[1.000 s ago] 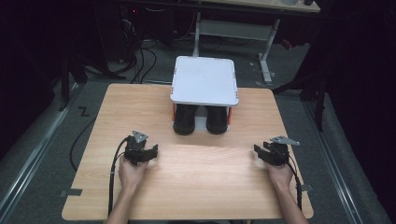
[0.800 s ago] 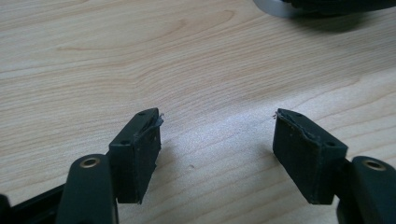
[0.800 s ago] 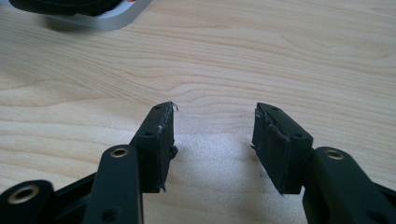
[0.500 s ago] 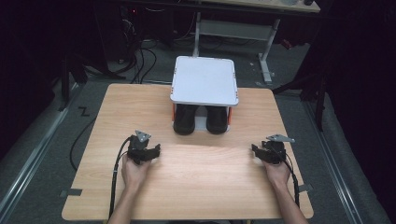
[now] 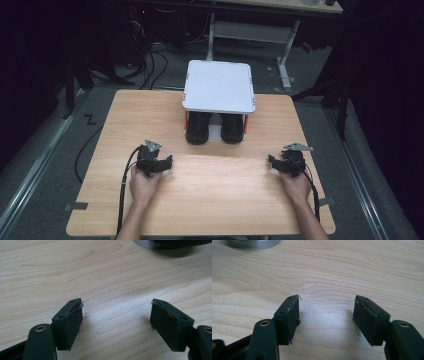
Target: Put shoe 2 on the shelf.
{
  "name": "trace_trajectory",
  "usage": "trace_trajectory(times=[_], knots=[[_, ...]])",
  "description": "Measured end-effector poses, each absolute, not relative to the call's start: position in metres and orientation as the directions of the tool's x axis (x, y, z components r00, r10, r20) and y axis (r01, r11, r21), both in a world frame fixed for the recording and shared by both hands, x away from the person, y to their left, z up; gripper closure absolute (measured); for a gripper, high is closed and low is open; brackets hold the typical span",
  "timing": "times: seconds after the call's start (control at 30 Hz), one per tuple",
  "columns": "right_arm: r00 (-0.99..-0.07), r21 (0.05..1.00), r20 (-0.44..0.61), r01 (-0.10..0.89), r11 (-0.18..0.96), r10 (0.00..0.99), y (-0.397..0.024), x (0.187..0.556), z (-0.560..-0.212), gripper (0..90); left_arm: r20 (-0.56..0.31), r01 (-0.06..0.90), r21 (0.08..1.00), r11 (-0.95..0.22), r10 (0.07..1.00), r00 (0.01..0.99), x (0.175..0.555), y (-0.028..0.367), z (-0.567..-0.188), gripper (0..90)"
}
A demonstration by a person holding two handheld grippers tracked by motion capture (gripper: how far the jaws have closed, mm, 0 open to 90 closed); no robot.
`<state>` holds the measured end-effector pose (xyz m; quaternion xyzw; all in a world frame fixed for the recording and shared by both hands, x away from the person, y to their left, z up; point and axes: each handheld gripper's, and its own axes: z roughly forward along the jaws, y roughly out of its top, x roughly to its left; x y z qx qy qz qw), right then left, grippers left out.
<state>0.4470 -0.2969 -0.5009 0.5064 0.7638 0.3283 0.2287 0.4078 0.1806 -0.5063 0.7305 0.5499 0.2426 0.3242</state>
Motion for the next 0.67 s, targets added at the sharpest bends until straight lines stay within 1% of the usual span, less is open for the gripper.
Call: trace_trajectory(times=[0.53, 0.67], knots=[[-0.389, 0.732, -0.017, 0.623, 0.276, 0.921, -0.2969, 0.4461, -0.5009, 36.4, -0.006, 0.636, 0.741, -0.215, 0.945, 0.326, 0.4052, 0.1787, -0.5062, 26.4], [-0.390, 0.732, -0.017, 0.622, 0.278, 0.921, -0.2969, 0.4461, -0.5009, 36.4, -0.009, 0.640, 0.736, -0.218, 0.943, 0.331, 0.4043, 0.1777, -0.5049, 29.7]])
